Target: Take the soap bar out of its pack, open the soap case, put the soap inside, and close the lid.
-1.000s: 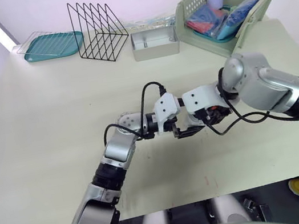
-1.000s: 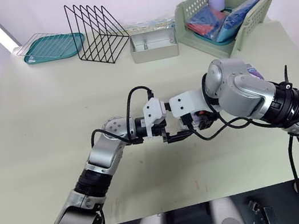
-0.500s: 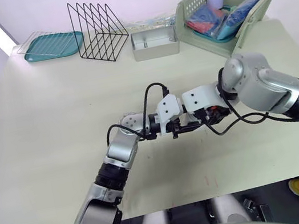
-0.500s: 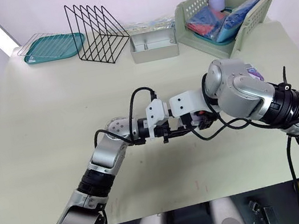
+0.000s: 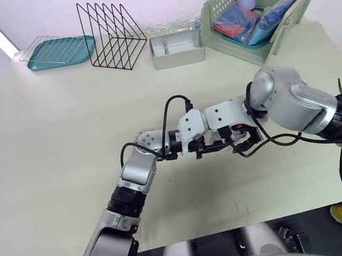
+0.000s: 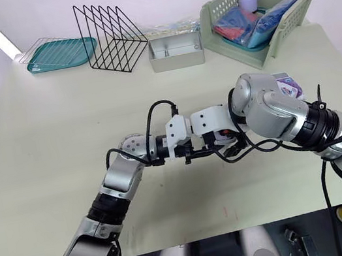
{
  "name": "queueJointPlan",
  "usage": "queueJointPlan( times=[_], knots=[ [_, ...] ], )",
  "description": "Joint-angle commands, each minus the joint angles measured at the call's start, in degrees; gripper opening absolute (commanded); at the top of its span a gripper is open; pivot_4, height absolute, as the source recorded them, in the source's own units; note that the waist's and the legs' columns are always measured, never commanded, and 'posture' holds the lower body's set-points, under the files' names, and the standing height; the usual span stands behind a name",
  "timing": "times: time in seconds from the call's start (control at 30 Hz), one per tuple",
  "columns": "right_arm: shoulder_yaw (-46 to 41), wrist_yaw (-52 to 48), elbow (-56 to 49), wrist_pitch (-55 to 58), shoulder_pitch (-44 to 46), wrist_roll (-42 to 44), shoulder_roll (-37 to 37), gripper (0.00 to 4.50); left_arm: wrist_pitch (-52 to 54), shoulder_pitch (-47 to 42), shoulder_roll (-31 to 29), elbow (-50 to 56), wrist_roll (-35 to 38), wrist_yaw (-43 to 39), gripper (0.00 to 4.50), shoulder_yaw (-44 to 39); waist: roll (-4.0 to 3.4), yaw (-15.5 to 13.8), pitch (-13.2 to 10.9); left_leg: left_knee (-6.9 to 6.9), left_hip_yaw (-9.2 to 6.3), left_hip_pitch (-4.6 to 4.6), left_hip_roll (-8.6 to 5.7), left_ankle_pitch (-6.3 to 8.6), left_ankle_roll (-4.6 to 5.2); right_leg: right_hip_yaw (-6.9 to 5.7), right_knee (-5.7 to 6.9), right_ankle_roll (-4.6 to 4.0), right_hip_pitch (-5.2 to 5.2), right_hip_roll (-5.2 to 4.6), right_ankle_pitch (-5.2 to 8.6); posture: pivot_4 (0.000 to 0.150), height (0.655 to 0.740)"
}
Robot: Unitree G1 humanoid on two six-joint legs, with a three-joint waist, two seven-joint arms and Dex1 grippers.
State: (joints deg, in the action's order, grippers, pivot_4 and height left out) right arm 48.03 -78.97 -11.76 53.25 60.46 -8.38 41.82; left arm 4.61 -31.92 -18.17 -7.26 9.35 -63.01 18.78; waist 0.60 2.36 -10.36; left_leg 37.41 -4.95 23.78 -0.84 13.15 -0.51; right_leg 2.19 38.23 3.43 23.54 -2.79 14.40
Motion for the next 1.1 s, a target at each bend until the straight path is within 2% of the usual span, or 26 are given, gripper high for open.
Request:
queueJointPlan(
  times=[0.03, 0.23, 0.43, 0.67, 0.83, 1.1],
  knots=[
    [-5.4, 1.3, 1.5, -3.7, -1.3, 2.5, -1.3, 4.44, -2.5, -0.1, -1.4, -0.5, 0.7, -1.3, 1.92, -1.5, 0.0, 0.0, 0.0, 0.0, 0.01, 0.0, 0.01, 0.0, 0.0, 0.0, 0.0, 0.0, 0.0, 0.01, 0.0, 0.15, 0.74],
    [-16.6, 3.4, 7.7, -16.6, -8.6, 9.8, -4.1, 4.44, -4.8, 1.2, -2.5, -1.2, 2.4, -1.8, 1.92, -3.4, 0.0, -0.1, 0.0, -0.01, 0.03, 0.0, -0.01, 0.0, 0.0, 0.01, 0.01, 0.0, -0.01, -0.01, 0.0, 0.15, 0.74],
    [-24.6, 4.9, 15.3, -35.1, -15.6, 13.0, -4.5, 4.44, -4.7, 3.8, -2.8, -0.7, 5.4, -3.1, 1.92, -5.5, 0.01, -0.1, 0.0, 0.0, 0.09, 0.0, -0.01, 0.0, 0.0, 0.03, 0.03, 0.0, -0.02, -0.01, 0.0, 0.15, 0.74],
    [-30.7, 3.7, 15.7, -39.2, -21.9, 19.3, -6.4, 4.44, -3.3, 5.8, -3.2, -0.9, 8.6, -4.1, 1.92, -7.7, 0.01, -0.1, 0.0, 0.0, 0.09, -0.03, 0.0, 0.0, 0.0, 0.08, 0.09, -0.01, -0.02, 0.01, 0.0, 0.15, 0.74],
    [-32.1, 3.9, 16.7, -43.8, -24.0, 19.6, -6.9, 4.44, -4.6, 7.2, -4.6, -2.2, 7.3, -4.7, 1.92, -7.6, 0.01, 0.0, 0.0, 0.0, 0.11, -0.05, -0.01, 0.0, 0.0, 0.1, 0.11, -0.01, -0.02, 0.01, 0.0, 0.15, 0.74],
    [-34.7, 3.6, 15.5, -42.9, -25.3, 23.6, -8.0, 4.44, -6.2, 9.2, -7.1, -2.7, 7.0, -5.2, 1.92, -7.9, 0.01, 0.0, 0.0, 0.0, 0.12, -0.1, 0.02, 0.0, 0.0, 0.12, 0.15, -0.01, -0.03, 0.03, 0.0, 0.15, 0.74]
  ],
)
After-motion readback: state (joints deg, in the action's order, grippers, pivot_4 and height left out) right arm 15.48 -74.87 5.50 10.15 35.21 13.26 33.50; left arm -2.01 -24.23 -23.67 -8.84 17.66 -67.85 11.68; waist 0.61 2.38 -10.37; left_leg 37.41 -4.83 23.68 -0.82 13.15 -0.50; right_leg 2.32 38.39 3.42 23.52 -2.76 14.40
